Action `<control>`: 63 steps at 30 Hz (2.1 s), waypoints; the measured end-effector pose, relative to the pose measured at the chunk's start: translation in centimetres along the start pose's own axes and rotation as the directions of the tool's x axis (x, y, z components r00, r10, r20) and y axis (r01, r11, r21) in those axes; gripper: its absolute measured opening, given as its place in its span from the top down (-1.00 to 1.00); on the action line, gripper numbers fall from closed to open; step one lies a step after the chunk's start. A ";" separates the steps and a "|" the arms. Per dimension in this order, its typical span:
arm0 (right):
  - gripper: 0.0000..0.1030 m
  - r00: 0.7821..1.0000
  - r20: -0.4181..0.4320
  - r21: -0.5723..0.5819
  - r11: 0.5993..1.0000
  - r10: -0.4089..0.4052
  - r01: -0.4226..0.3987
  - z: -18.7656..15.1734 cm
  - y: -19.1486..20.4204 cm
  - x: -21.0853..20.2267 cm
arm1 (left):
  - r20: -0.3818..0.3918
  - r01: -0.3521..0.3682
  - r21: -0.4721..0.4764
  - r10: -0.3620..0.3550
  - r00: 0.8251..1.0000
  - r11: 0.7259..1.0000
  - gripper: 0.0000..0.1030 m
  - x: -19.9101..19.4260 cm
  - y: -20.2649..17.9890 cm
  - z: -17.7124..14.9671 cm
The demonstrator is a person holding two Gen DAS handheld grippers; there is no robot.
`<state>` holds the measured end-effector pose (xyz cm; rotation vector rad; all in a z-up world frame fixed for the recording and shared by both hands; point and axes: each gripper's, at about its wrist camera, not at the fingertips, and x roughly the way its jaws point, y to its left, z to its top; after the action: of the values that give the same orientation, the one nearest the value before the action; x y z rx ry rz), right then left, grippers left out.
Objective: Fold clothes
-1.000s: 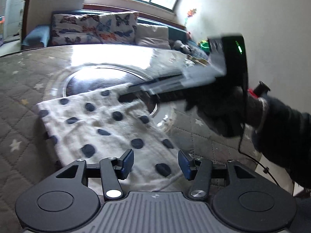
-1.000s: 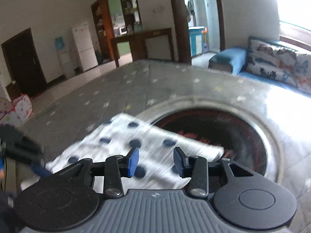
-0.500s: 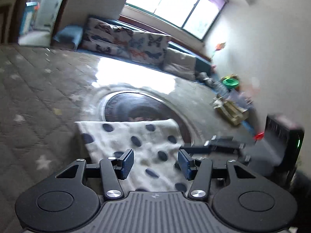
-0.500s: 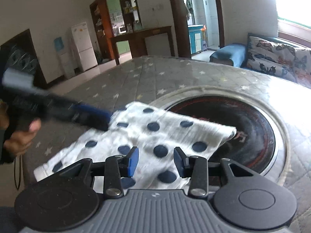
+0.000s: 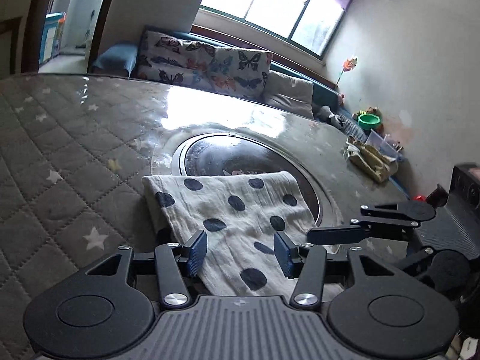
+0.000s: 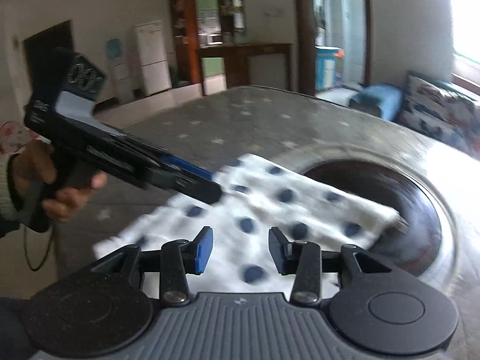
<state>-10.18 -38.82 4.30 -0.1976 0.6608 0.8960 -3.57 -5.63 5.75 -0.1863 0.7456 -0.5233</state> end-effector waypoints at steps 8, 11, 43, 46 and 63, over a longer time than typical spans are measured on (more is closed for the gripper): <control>0.20 0.998 -0.045 -0.155 0.986 0.053 -0.059 -0.5 5.3 0.7 | 0.000 -0.062 0.012 0.062 0.998 0.998 0.02 -1.2 0.6 -1.5; 0.19 0.998 -0.028 -0.147 0.988 0.052 -0.055 -0.8 5.7 -0.3 | 0.019 -0.061 -0.018 0.061 0.998 0.998 0.02 -2.4 0.9 -2.0; -0.60 0.954 0.040 0.226 0.933 -0.296 0.280 -5.6 -2.8 -7.0 | 0.018 -0.277 -0.116 0.281 0.959 0.954 -0.26 -3.8 4.0 -3.7; -0.66 0.935 0.026 0.280 0.901 -0.353 0.332 -6.5 -4.5 -7.3 | 0.013 -0.336 -0.116 0.340 0.940 0.935 -0.36 -3.3 5.0 -3.3; -0.99 0.804 -0.073 0.404 0.719 -0.590 0.565 -9.8 -10.9 -6.9 | 0.059 -0.482 -0.124 0.492 0.869 0.867 -0.94 -1.8 7.7 -2.6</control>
<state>-9.17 -54.31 -0.42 0.0084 0.6592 0.1387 -3.50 1.92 2.27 -0.1107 0.7011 0.0096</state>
